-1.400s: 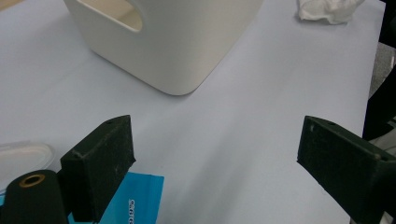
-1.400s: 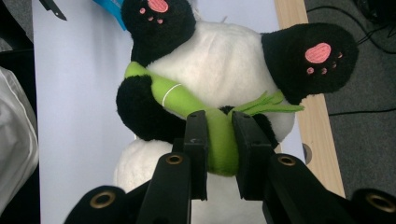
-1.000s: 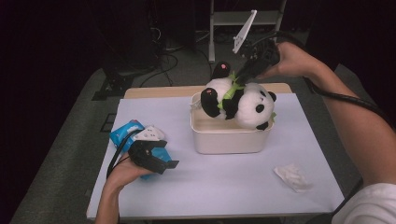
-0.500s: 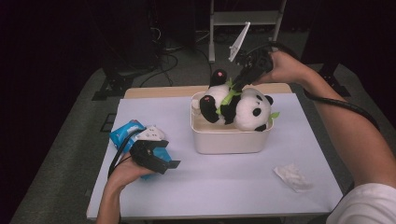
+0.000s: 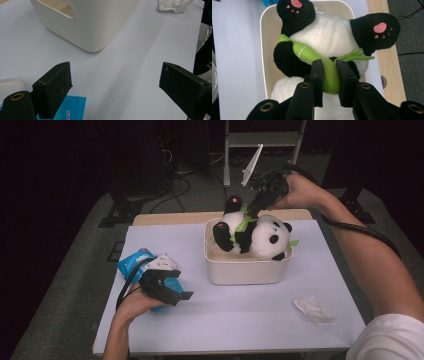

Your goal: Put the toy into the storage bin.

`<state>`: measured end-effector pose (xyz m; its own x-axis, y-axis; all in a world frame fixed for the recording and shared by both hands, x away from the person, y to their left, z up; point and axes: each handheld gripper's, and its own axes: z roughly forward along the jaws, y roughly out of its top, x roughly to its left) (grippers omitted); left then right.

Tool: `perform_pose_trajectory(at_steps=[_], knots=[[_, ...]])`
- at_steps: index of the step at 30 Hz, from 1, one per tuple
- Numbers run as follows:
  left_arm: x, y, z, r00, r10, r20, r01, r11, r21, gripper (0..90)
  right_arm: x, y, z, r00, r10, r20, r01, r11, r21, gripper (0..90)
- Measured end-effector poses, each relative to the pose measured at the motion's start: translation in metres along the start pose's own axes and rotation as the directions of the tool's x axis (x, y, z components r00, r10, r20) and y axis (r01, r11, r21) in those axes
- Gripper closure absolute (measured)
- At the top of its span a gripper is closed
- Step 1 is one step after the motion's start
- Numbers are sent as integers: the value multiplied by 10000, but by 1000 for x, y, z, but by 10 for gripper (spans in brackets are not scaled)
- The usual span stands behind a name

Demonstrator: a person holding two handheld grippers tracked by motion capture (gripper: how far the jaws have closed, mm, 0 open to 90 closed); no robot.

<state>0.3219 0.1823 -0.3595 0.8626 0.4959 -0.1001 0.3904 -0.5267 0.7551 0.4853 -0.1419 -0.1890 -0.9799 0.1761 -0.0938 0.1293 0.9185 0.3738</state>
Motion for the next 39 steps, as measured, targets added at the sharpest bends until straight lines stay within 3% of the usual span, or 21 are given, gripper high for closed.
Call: perform_pose_trajectory(at_steps=[7, 20, 32, 39], knots=[[0, 0, -1, 10000, 56, -13, -56, 10000, -18, 97, 4, 1, 8, 9998, -155, -148, 155, 9999, -41, 762], [-2, -1, -1, 10000, 74, -16, -74, 10000, 47, 97, 9, -4, 48, 9955, -258, -907, 277, 9994, 200, 761], [-5, 1, 2, 9997, 227, 31, -228, 9996, 189, 97, 14, -20, 92, 9861, 231, -1643, -196, 9995, 230, 754], [-5, 1, 3, 9996, 285, 46, -285, 9994, 214, 97, 13, -28, 94, 9843, 513, -1689, -554, 9983, -197, 717]])
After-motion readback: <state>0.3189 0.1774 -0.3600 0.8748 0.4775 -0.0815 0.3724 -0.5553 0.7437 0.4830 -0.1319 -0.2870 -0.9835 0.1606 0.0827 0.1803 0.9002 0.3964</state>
